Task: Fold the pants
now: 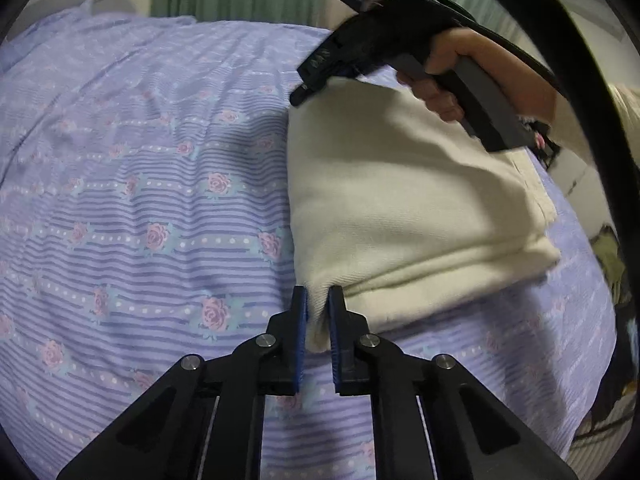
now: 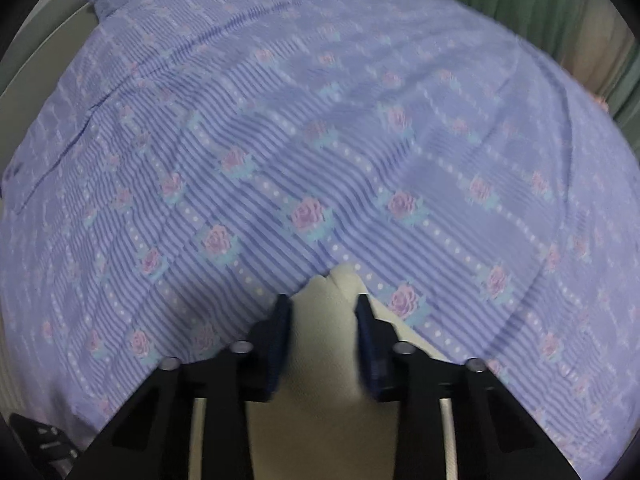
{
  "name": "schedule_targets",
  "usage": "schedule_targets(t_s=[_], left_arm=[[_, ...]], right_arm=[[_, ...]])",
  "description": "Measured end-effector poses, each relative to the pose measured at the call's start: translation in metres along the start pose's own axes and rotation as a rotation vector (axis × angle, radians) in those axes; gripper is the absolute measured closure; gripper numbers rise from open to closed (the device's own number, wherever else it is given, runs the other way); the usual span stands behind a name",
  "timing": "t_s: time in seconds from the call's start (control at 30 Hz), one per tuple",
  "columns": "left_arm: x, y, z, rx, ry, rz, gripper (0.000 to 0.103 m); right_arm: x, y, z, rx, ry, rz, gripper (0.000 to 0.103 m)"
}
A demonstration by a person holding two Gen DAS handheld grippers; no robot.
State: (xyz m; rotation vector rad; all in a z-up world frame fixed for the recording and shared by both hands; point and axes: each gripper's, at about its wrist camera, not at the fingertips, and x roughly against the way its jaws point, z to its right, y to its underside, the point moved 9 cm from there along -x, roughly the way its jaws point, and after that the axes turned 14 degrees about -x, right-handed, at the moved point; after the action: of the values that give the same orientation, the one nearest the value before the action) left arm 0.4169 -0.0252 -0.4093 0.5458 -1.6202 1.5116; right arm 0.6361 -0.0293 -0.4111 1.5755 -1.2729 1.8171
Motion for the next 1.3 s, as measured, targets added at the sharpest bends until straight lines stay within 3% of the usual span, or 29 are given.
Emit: schedule_targets(t_s=[0.03, 0.13, 0.2, 0.27, 0.3, 0.33, 0.37, 0.4, 0.47, 0.6, 0.7, 0.77, 0.9, 1.1, 1.3], left_arm=[[0.000, 0.002, 0.002, -0.016, -0.005, -0.002, 0.093], [-0.008, 0.012, -0.002, 0.019, 0.019, -0.030, 0.093], [-0.007, 0.010, -0.003, -0.022, 0.003, -0.036, 0.090], [0.000, 0.009, -0.002, -0.073, -0.045, -0.067, 0.087], [0.009, 0.011, -0.003, -0.100, -0.080, -0.090, 0.075], [0.017, 0.010, -0.003, -0.110, -0.102, -0.089, 0.065], [0.028, 0.008, -0.004, -0.110, -0.124, -0.071, 0.044], [0.044, 0.003, -0.006, -0.097, -0.147, -0.031, 0.036], [0.063, -0.007, -0.010, -0.073, -0.176, 0.003, 0.032], [0.093, -0.037, -0.021, 0.009, -0.268, 0.106, 0.015], [0.100, -0.053, -0.028, 0.100, -0.283, 0.156, 0.014], [0.096, -0.058, -0.025, 0.149, -0.276, 0.144, 0.014], [0.091, -0.063, -0.001, 0.119, -0.280, 0.132, 0.014], [0.057, -0.071, 0.033, -0.024, -0.290, 0.085, 0.014], [0.036, -0.085, 0.034, -0.059, -0.297, 0.055, 0.014]], right_arm=[[0.003, -0.002, 0.003, 0.005, 0.028, 0.035, 0.085], [-0.002, -0.004, 0.006, -0.028, 0.047, 0.063, 0.085], [0.003, -0.001, 0.007, -0.049, 0.038, 0.093, 0.083], [0.028, 0.003, 0.010, -0.049, 0.059, 0.156, 0.066], [0.045, 0.005, 0.014, -0.057, 0.087, 0.202, 0.060], [0.061, 0.007, 0.019, -0.060, 0.118, 0.249, 0.041], [0.088, 0.013, 0.026, -0.073, 0.164, 0.326, 0.022], [0.113, 0.020, 0.034, -0.101, 0.193, 0.391, 0.018], [0.168, 0.045, 0.053, -0.177, 0.238, 0.510, 0.014], [0.235, 0.108, 0.108, -0.427, 0.293, 0.593, 0.006], [0.253, 0.170, 0.151, -0.625, 0.312, 0.585, 0.006], [0.253, 0.212, 0.173, -0.761, 0.288, 0.566, 0.006], [0.226, 0.265, 0.178, -0.886, 0.192, 0.484, 0.006], [0.183, 0.283, 0.182, -0.954, 0.059, 0.427, 0.006], [0.141, 0.271, 0.191, -1.039, -0.125, 0.404, 0.006]])
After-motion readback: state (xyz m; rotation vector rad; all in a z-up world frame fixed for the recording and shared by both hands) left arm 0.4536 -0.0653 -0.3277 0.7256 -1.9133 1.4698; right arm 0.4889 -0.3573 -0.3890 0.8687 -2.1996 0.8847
